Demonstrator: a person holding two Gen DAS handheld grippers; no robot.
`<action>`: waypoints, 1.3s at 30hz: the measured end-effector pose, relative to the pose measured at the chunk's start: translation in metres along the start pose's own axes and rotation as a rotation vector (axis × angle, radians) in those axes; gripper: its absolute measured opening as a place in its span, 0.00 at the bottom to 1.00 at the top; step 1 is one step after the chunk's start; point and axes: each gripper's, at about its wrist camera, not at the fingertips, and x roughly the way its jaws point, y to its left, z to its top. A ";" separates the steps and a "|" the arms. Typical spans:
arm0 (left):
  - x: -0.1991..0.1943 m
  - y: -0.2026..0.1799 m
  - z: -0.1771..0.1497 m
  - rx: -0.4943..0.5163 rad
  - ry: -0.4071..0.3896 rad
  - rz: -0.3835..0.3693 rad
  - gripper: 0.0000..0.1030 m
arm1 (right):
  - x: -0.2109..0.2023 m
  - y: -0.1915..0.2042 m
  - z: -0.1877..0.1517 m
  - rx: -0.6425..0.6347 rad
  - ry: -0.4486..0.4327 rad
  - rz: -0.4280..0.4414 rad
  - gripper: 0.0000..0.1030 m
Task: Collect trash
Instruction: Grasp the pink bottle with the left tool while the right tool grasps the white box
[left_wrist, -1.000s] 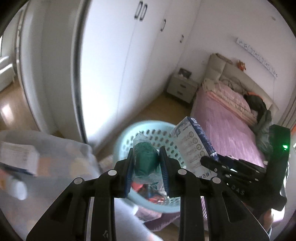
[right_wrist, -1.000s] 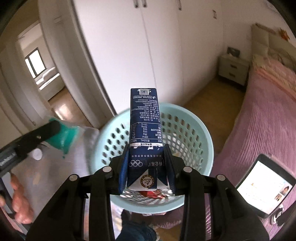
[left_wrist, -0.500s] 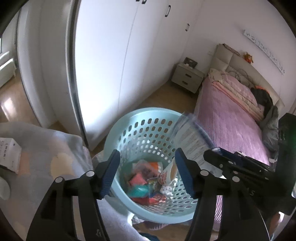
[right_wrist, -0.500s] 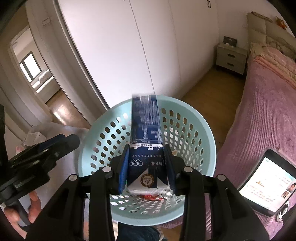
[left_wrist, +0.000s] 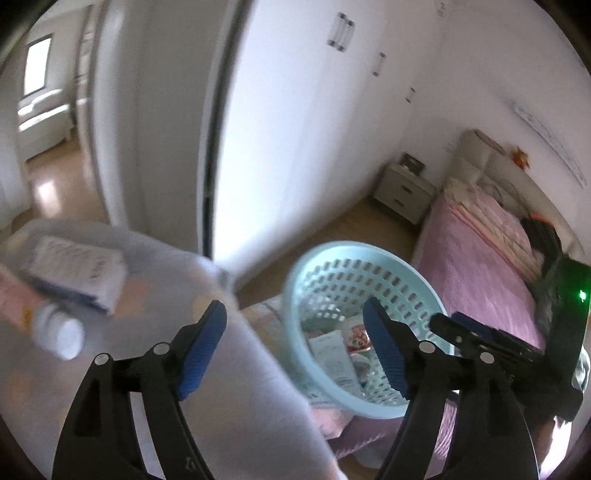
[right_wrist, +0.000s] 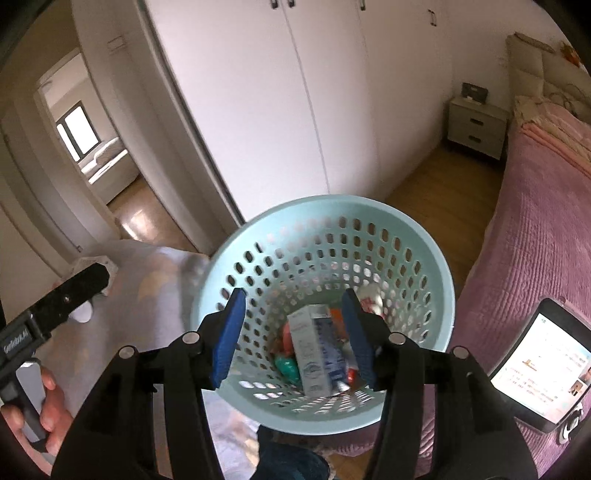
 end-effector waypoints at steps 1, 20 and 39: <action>-0.006 0.007 0.000 -0.019 -0.009 0.013 0.72 | -0.002 0.004 0.000 -0.008 -0.002 0.007 0.49; -0.066 0.198 0.007 -0.490 -0.069 0.440 0.76 | 0.003 0.089 -0.007 -0.161 0.022 0.080 0.49; -0.035 0.206 0.010 -0.482 0.035 0.578 0.72 | 0.041 0.180 0.006 -0.380 0.038 0.115 0.49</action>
